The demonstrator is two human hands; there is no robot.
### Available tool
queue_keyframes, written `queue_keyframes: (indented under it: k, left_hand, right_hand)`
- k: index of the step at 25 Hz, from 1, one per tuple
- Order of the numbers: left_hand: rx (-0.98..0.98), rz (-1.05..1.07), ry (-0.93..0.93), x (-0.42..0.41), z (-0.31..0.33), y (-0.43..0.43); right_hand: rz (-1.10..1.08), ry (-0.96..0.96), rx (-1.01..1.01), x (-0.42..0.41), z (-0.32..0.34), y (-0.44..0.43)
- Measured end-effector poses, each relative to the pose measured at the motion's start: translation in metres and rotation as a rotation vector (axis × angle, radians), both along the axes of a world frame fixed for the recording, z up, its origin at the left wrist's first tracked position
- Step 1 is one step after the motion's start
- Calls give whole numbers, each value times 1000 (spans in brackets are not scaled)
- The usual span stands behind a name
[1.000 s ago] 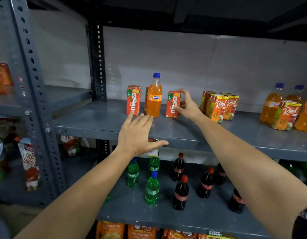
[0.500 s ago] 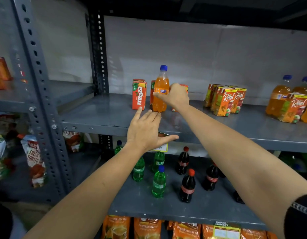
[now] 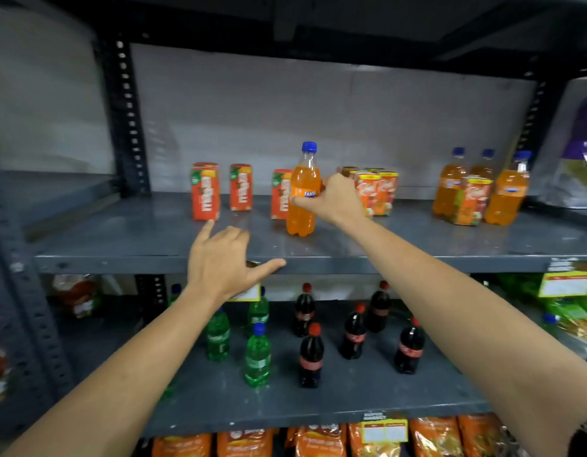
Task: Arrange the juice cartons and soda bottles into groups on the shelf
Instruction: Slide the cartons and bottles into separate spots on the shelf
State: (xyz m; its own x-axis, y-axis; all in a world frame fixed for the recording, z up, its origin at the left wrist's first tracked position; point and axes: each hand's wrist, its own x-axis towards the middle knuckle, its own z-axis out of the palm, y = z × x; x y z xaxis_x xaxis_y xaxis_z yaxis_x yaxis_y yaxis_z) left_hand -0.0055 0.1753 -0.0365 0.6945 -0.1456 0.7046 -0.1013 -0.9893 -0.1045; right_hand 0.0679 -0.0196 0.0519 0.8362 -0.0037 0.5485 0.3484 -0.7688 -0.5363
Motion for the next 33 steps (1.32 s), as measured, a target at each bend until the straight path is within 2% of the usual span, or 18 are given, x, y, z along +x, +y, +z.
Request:
queue_keyframes:
  k: [4,9,13,20,28,33]
  left_hand:
    - [28,-2,63,6,3,-65]
    - [19,-78,161,17,14,-187]
    - [-14,-103,161,29,21,-245]
    - [-12,-47,109,34,16,-256]
    - [-39,-10,84,35,13,-258]
    - [-68,1,78,32,12,-259]
  right_hand:
    - [-128,6,-38,-14,0,-90]
    - [-317,15,-55,1,2,-216]
    - [-344,36,-35,30,1,-263]
    - [-284,5,-9,64,-11,-274]
    - [-381,-415,22,51,5,-315]
    - [-359,-219,-199,64,-21,-323]
